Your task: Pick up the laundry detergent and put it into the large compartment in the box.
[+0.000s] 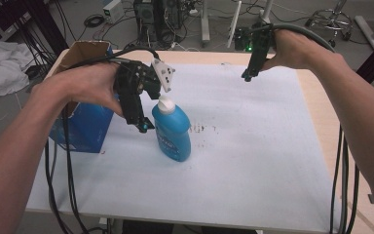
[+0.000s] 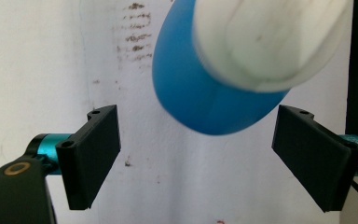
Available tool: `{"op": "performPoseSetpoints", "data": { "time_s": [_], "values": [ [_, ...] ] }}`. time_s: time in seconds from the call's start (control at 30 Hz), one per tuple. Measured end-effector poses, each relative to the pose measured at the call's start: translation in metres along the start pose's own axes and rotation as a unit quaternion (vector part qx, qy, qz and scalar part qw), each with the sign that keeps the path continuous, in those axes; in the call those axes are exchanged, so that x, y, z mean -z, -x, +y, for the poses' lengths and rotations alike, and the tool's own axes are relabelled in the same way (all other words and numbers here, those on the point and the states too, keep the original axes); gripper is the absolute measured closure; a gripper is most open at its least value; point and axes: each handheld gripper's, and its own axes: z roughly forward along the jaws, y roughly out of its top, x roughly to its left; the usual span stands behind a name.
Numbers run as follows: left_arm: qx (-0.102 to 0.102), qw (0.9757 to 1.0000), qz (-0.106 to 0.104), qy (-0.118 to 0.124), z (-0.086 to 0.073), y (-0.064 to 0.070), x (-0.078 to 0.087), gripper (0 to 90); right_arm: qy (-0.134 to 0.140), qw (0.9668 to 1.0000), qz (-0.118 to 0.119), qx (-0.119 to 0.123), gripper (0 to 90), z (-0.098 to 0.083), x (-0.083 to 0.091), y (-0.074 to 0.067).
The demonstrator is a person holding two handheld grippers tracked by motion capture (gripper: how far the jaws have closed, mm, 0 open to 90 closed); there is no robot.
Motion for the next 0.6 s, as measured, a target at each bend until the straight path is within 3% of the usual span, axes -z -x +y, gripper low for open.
{"op": "performPoseSetpoints", "data": {
  "time_s": [0.3, 0.33, 0.6],
  "values": [
    [-0.053, 0.9984, -0.015, 0.008, 0.012, 0.001, 0.002, 15.4, 0.0, 1.0, 0.001, 0.001, 11.6, 0.001, -0.001, 0.0],
    [-0.072, 0.9973, -0.014, -0.002, 0.016, 0.002, 0.001, 15.4, -0.001, 1.0, 0.001, 0.002, 11.6, 0.001, -0.001, 0.0],
    [-0.106, 0.994, -0.023, -0.003, 0.025, -0.001, -0.001, 15.5, 0.005, 1.0, 0.0, 0.004, 11.6, 0.001, 0.002, -0.001]
  ]
}}
